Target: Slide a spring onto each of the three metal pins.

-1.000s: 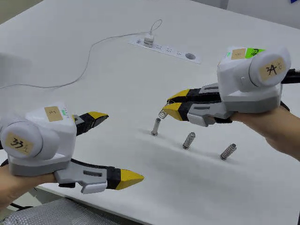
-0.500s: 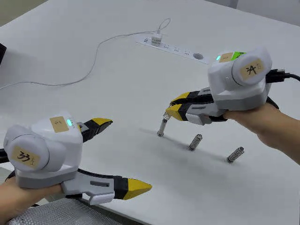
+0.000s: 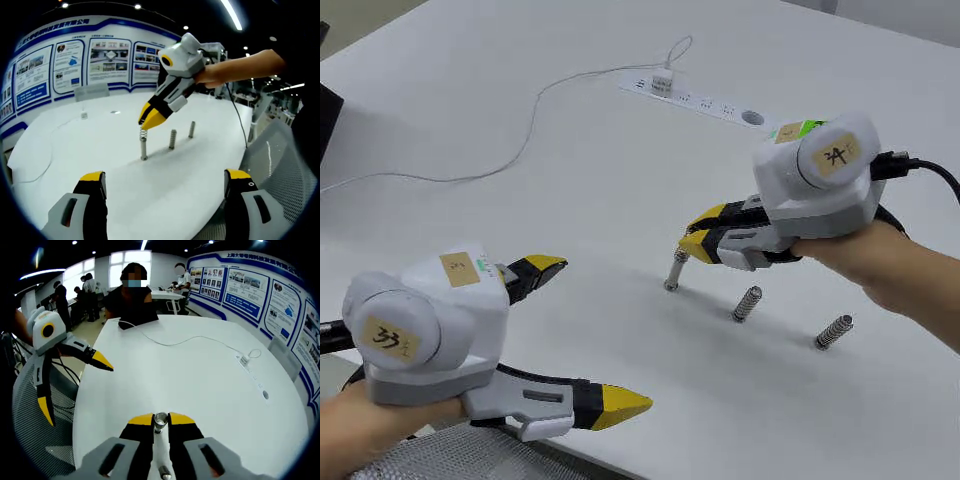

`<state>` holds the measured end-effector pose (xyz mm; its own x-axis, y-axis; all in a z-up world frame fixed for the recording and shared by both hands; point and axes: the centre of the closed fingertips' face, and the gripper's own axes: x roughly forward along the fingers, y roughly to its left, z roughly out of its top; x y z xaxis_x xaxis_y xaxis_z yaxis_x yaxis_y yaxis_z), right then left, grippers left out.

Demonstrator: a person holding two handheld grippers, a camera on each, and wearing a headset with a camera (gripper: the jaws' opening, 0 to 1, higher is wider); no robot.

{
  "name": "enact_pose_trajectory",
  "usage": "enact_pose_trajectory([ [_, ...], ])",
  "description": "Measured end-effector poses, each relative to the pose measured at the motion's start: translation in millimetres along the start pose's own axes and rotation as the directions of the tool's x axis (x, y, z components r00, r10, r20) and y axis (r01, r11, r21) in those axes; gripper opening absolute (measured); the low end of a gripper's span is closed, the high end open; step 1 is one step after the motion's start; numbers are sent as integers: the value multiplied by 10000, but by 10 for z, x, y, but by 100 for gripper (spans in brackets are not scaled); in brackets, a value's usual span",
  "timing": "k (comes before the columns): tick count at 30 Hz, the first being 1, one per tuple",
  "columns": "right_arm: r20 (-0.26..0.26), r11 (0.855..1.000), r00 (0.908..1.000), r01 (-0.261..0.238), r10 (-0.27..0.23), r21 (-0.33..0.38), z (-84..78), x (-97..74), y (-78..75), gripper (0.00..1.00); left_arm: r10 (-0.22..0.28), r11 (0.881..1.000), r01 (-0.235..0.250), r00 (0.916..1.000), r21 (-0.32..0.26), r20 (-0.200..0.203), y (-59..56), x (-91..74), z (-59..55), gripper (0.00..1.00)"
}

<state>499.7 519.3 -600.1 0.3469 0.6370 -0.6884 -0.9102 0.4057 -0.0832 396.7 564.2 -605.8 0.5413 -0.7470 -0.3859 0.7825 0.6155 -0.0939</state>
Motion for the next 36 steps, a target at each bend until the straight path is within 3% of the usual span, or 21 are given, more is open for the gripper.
enact_pose_trajectory([
  [8, -259, 10000, 9996, -71, 70, -60, -62, 77, 17, 11, -300, 9993, 306, 9991, 197, -308, -70, 25, -53, 100],
  [36, -829, 9987, 9953, -504, 504, 18, -270, 290, 142, 11, -360, 9991, 371, 9978, 195, -552, -76, 31, -95, 99],
])
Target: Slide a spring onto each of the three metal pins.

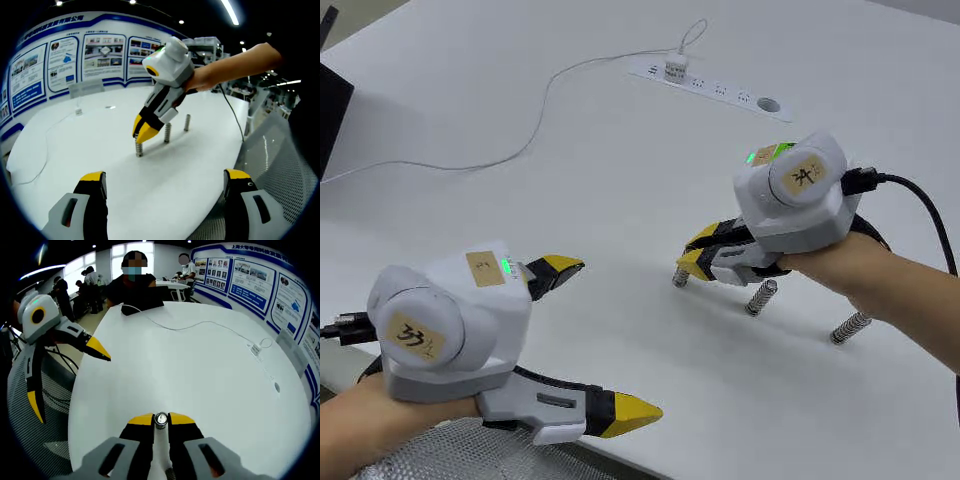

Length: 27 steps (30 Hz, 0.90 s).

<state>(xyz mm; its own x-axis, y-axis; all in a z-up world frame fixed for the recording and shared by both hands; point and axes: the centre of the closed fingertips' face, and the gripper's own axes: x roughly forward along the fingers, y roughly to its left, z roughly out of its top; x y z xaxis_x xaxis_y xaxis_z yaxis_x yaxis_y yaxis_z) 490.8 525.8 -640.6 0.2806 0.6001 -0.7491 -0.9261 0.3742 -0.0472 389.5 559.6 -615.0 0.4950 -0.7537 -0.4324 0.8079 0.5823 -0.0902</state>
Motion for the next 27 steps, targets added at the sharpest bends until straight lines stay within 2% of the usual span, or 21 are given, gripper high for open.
enact_pose_trajectory([
  [8, -73, 10000, 9999, -72, 72, 11, -25, 37, 45, 11, -29, 10000, 30, 10000, 35, -53, -6, -4, -10, 99],
  [27, -61, 9999, 9999, -136, 135, -84, -47, 44, 26, 12, -88, 9999, 90, 9998, 127, -205, -22, 15, -27, 99],
])
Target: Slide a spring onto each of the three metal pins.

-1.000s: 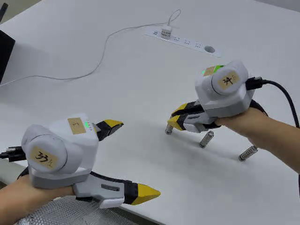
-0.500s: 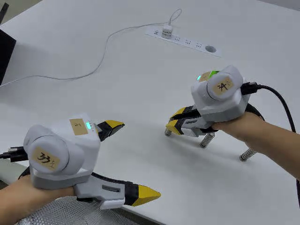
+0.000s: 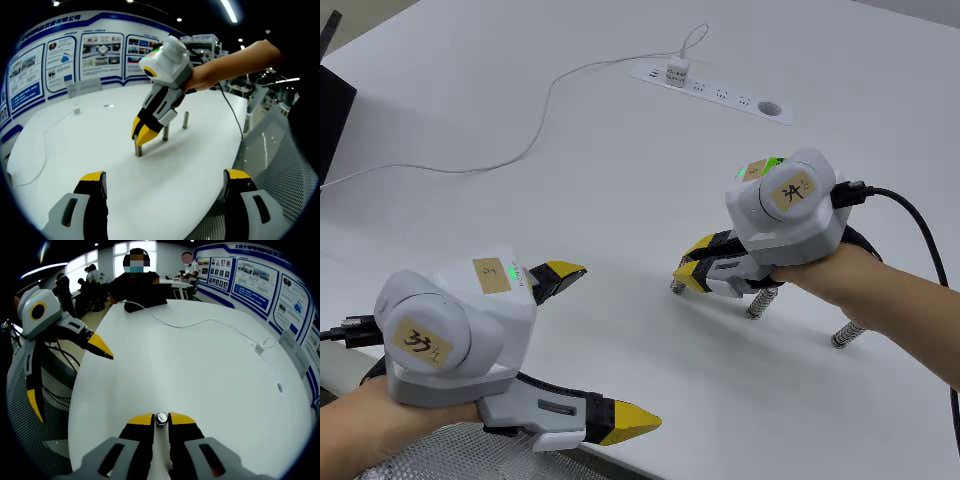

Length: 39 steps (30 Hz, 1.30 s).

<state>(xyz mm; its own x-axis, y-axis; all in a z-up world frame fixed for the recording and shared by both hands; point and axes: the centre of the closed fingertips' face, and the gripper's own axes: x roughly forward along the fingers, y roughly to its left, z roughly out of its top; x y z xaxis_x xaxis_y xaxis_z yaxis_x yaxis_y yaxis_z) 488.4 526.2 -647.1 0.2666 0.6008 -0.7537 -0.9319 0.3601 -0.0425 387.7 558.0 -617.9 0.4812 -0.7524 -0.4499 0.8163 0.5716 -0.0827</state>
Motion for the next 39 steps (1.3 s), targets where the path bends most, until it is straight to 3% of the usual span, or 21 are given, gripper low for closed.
enact_pose_trajectory([
  [8, 644, 9997, 9977, 188, -197, 143, 132, -164, 14, 16, -122, 9998, 124, 9998, 147, -139, -28, 15, -17, 99],
  [16, 1273, 9981, 9900, 587, -609, 209, 151, -411, 12, 17, -162, 9995, 168, 9996, 269, -229, -38, 21, -27, 99],
  [18, 1775, 9951, 9792, 952, -985, 269, 170, -488, -22, 20, -128, 9994, 136, 9996, 326, -241, -33, 19, -27, 99],
  [22, 2265, 9891, 9647, 1164, -1342, 905, 96, -647, -28, 22, -125, 9989, 138, 9995, 438, -282, -41, 17, -28, 99],
  [28, 2803, 9677, 9365, 1591, -2106, 1954, -62, -921, -62, 24, -134, 9988, 141, 9998, 473, -148, -43, 17, 4, 99],
  [31, 2911, 9626, 9272, 1815, -2357, 2013, -201, -1036, -47, 24, -184, 9987, 186, 9998, 485, -45, -55, 16, 26, 98],
  [34, 2953, 9508, 9175, 1999, -2664, 2368, -357, -1148, -51, 26, -204, 9985, 204, 9998, 513, -4, -60, 17, 31, 98],
  [39, 3010, 9139, 8898, 2420, -3430, 3260, -599, -1358, -79, 28, -135, 9990, 132, 9999, 424, 79, -47, 10, 46, 99],
])
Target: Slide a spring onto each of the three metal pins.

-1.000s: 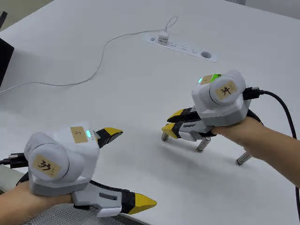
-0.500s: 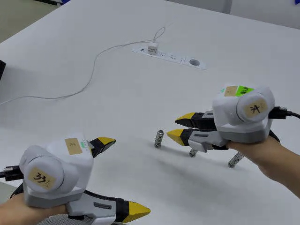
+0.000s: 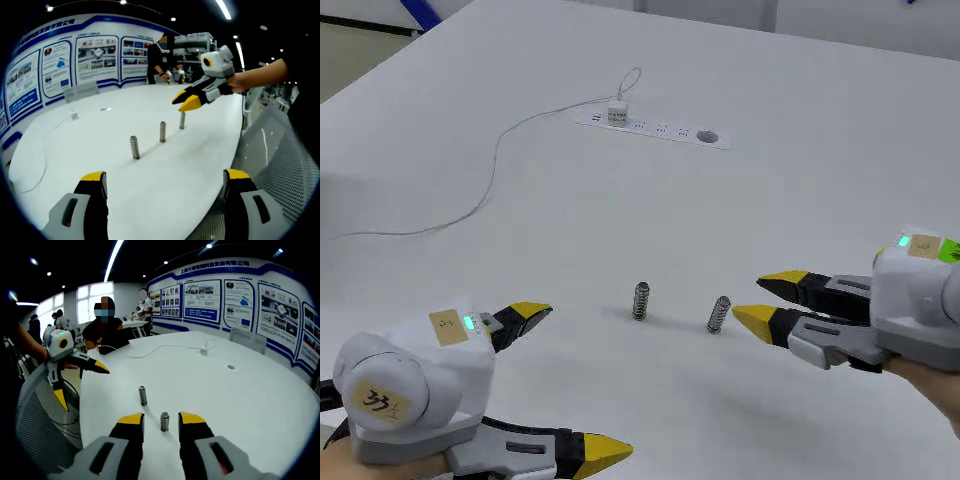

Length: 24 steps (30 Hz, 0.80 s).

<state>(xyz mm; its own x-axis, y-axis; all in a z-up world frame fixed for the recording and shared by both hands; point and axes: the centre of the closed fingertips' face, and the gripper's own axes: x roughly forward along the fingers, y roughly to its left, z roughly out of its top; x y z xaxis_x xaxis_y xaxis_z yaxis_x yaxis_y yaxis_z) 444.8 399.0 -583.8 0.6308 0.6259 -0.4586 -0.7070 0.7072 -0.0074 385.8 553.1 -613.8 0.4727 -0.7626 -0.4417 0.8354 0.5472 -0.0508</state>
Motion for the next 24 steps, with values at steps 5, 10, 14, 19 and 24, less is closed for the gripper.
enact_pose_trajectory([
  [5, 562, 9923, 9934, 957, -1003, 791, -22, -246, -138, 31, 38, 10000, -37, 9997, -23, 225, 5, -6, 43, 100],
  [10, 981, 9808, 9816, 1513, -1637, 1229, -38, -486, -148, 34, 504, 9984, -466, 9901, -322, 1314, 96, -75, 243, 98],
  [14, 979, 9662, 9671, 2214, -2350, 1319, -146, -671, -204, 36, 610, 9970, -529, 9867, -571, 1507, 125, -82, 268, 100],
  [19, 1243, 9270, 9372, 2910, -3259, 2364, -286, -832, -313, 39, 692, 9959, -594, 9860, -680, 1519, 148, -84, 278, 100],
  [24, 1163, 9109, 9267, 3185, -3575, 2625, -372, -892, -305, 40, 733, 9957, -629, 9840, -683, 1623, 154, -91, 336, 100],
])
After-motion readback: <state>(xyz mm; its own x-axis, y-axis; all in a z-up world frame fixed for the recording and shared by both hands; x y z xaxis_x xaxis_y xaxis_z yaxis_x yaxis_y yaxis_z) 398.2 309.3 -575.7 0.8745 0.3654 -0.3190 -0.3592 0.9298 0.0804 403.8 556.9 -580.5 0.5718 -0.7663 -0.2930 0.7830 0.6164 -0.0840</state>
